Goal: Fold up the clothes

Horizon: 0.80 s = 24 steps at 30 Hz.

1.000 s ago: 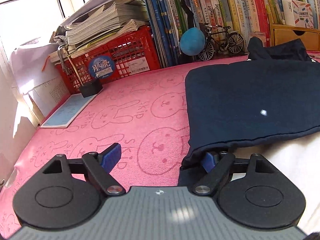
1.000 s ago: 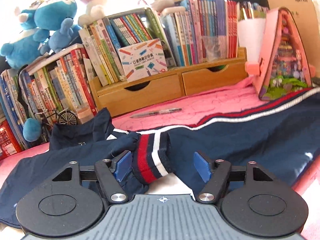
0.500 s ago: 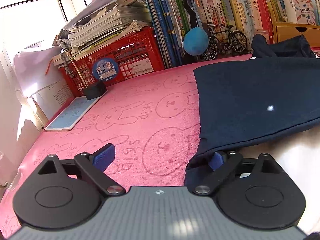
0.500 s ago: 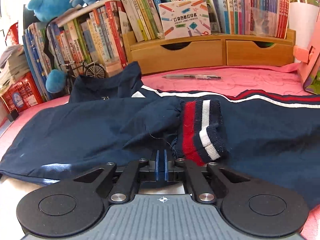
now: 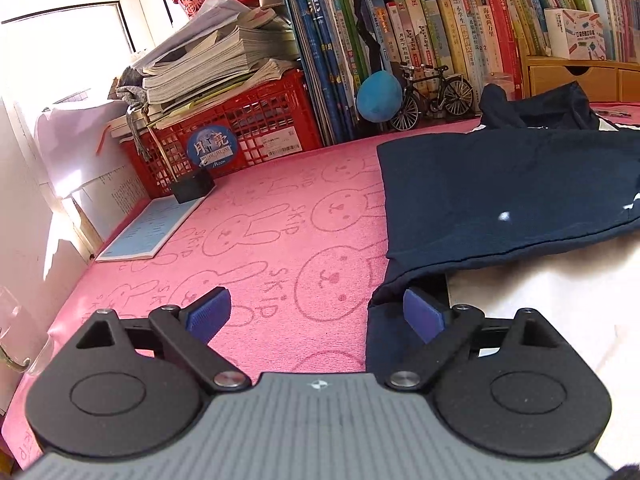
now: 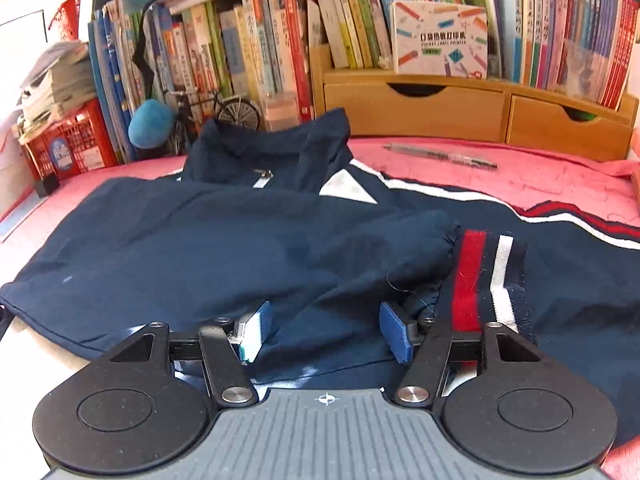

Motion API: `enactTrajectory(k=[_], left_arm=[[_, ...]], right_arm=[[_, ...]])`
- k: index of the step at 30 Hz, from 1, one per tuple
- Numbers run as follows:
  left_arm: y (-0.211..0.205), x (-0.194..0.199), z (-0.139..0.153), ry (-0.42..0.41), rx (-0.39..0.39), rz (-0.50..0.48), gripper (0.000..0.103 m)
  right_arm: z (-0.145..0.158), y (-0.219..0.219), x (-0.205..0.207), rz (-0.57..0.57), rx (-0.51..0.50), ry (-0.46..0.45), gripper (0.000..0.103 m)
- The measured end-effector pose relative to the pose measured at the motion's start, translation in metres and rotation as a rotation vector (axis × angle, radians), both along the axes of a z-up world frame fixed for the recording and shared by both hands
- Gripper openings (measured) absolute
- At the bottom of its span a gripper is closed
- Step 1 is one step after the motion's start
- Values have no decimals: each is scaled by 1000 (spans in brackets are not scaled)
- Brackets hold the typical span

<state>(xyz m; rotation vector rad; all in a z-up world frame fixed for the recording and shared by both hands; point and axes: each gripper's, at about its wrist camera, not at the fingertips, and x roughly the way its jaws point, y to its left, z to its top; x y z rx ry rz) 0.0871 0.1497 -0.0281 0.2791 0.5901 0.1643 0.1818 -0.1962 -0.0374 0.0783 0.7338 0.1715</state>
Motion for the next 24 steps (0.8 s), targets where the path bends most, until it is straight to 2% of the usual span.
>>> enactTrajectory(k=[3,5,10,14,16,20,22,24], left_arm=[[-24,0,11,-25,0,-68,94],[-48,6,17,-37,-4,-126,94],[-107,21,32,-65,-14,-269,95],[-155,34,44,-87,-21,-383,95],[-185,43,39,-87,-26,-435,95],[-235,74,20,2,-91,-463,94],[-250,87,8,52,-149,-446,94],[-258,94,-3,87,-154,-428,94]], right_arm=[[8,-18,-17,-3,68,-47,64],[14,-39,-31,-69,93,-86,67],[18,-126,-65,-347,189,-153,68],[20,-217,-97,-613,243,-197,71],[21,-257,-110,-721,275,-216,75],[14,-333,-122,-944,311,-220,76],[8,-359,-116,-999,308,-208,76],[0,-381,-106,-1034,311,-176,76]])
